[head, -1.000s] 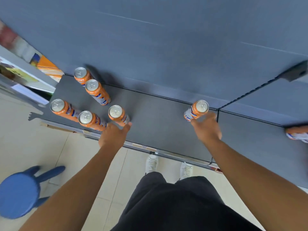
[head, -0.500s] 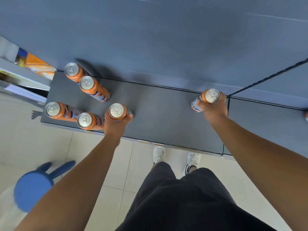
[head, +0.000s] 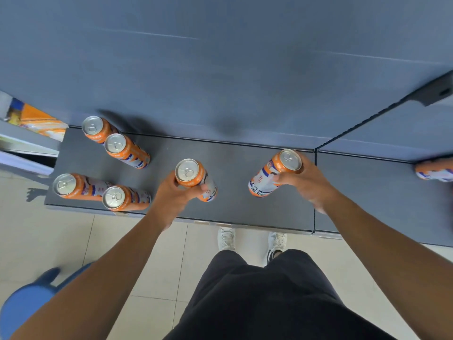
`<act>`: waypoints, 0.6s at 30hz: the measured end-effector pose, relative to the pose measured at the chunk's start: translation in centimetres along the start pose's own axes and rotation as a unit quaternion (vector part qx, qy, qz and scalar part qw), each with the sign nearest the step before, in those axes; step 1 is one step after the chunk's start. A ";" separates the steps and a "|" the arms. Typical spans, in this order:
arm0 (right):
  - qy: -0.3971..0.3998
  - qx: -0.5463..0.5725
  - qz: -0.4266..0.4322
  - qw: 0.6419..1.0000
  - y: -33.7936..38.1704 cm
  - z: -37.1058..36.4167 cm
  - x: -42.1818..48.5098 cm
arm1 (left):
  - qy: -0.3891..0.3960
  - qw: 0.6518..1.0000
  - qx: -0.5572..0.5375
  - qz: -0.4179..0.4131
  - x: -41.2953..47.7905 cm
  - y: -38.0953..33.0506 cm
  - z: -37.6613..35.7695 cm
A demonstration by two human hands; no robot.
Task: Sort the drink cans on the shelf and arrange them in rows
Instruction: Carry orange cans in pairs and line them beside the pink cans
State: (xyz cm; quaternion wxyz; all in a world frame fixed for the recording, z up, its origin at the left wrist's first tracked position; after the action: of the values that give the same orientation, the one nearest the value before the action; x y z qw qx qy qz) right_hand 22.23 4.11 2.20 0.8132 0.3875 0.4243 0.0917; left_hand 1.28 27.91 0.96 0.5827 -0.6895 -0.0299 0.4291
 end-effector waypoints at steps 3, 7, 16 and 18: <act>0.049 0.000 0.023 0.999 2.0 -0.3 -1.6 | 0.054 0.998 -0.023 -0.008 -0.7 -2.1 -1.6; 0.065 0.035 0.049 0.996 4.3 -0.2 -4.0 | 0.104 0.990 -0.095 0.008 -1.7 -4.6 -3.4; 0.010 0.317 -0.027 0.948 3.4 -1.0 -7.9 | 0.159 0.964 -0.199 0.072 -4.7 -7.7 -8.8; -0.023 0.294 -0.011 0.956 3.7 -0.3 -9.0 | 0.181 0.970 -0.156 0.048 -5.2 -8.1 -9.8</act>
State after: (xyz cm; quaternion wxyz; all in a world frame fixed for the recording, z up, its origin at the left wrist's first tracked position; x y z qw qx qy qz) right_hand 17.08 2.45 10.29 0.6739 0.6064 0.4184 -0.0551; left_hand 7.89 20.02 10.16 0.4421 -0.8390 0.0425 0.3144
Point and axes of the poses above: each hand's wrist, its own x-axis towards the middle knuckle, its own z-axis out of the back of the hand, y = z × x, the point moved 10 cm from there along x, towards the middle knuckle, and after that the axes turned 12 degrees about -x, right-handed, at the moved point
